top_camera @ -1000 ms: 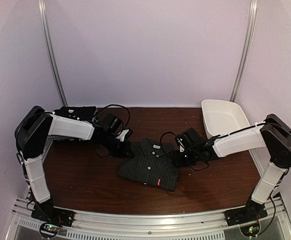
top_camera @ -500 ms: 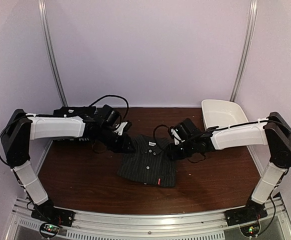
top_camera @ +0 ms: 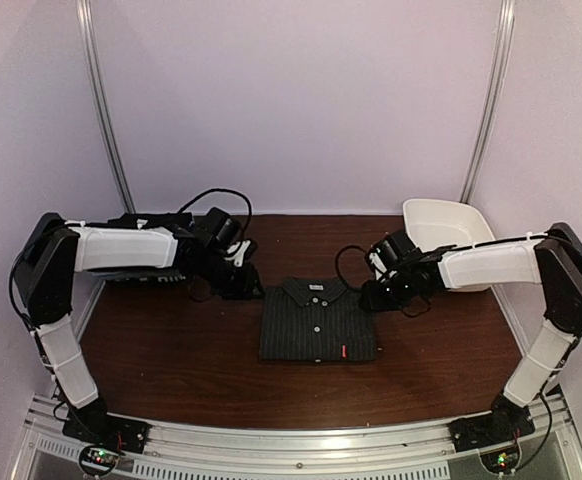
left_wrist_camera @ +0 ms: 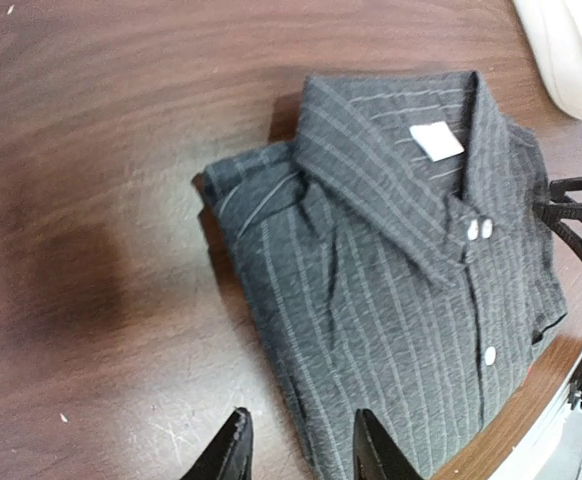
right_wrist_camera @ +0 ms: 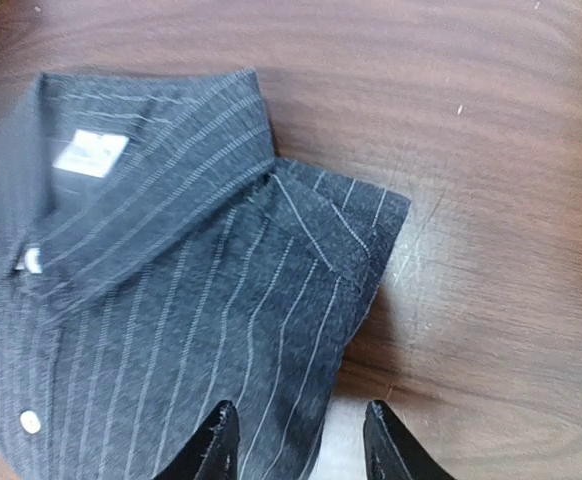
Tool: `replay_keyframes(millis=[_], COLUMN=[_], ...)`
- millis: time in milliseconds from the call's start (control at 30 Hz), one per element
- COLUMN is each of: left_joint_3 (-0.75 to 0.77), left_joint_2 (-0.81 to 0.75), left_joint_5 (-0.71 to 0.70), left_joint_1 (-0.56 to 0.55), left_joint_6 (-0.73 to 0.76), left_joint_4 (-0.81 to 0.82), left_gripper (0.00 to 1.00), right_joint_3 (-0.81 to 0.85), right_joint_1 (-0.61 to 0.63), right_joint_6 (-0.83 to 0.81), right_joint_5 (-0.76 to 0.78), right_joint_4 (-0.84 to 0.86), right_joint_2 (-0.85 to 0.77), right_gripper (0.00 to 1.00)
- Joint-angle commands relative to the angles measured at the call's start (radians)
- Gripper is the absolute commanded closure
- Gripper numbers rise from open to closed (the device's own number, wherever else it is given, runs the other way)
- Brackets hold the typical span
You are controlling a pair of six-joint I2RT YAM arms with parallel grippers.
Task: Fold and stack the long sleeve shirts
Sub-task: Adjust the square-folded shirt at the center of the board.
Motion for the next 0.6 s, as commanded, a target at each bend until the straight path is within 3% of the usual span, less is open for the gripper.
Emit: replay_keyframes(millis=[0,133,267,567], left_joint_3=[0.034,0.047,0.085,0.159], left_joint_2=[-0.01,0.015,0.07,0.227], left_joint_5=[0.032,0.083,0.091,0.093], left_joint_1=[0.004,0.0,0.0,0.003], left_joint_6=[0.025,0.014,0.014,0.011], left_joint_4=[0.042,0.088,0.109,0.147], left_gripper=[0.69,0.74,0.78,0.83], right_joint_3=[0.019,0.051,0.05,-0.141], right_joint_1=[0.018,0.086,0.168,0.251], right_joint_6=[0.01,0.04,0.08,0.21], right_joint_5=[0.038,0.015,-0.003,-0.019], right_joint_4=[-0.035,-0.019,0.024,0.169], right_joint_2=[-0.118,-0.133,-0.095,-0.081], right_gripper=[0.56,0.57,0.67,0.74])
